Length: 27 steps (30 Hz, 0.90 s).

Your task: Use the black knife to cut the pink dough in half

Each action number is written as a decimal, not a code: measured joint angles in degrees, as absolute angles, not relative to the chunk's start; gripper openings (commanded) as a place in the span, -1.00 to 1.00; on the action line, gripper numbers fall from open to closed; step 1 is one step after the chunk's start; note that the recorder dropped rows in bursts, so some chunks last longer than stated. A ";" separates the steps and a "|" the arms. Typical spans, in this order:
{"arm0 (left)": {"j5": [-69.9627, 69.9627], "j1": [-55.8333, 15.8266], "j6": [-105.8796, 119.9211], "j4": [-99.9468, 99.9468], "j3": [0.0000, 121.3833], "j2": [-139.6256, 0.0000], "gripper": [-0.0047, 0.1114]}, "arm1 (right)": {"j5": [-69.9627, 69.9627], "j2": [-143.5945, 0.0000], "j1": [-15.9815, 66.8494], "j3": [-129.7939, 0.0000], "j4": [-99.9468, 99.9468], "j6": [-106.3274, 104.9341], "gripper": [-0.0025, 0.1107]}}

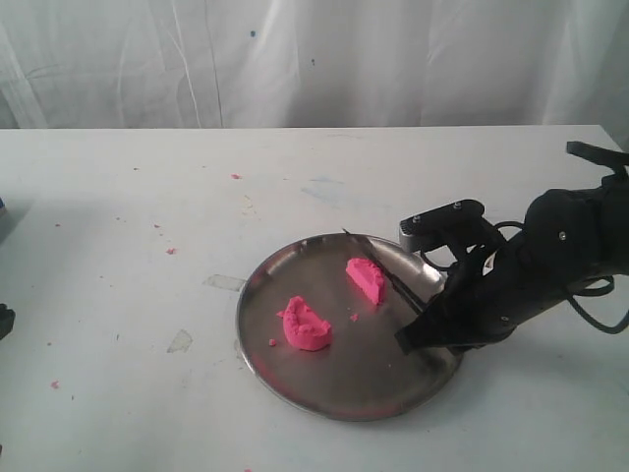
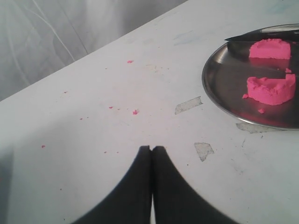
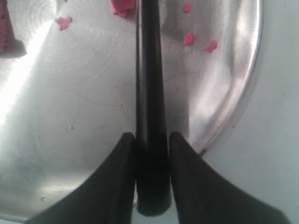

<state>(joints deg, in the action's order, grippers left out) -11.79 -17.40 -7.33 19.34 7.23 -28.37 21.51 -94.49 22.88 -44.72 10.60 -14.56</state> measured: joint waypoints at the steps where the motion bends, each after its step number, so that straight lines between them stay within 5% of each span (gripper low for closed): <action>1: -11.68 -17.40 -7.44 19.34 7.23 -28.37 -0.92 | 21.42 -94.49 22.88 -44.72 10.60 -14.56 -0.50; 20: -10.94 -17.40 -7.44 19.34 7.23 -28.37 -0.92 | 16.91 -93.46 22.88 -44.72 10.21 -14.56 -0.51; 27: -10.64 -17.40 -7.53 19.34 7.23 -28.37 -0.92 | 16.13 -92.62 16.01 -44.72 9.98 -13.17 -0.94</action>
<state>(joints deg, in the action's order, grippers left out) -10.64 -17.40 -7.53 19.34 7.23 -28.37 16.13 -92.62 16.01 -44.72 9.98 -13.17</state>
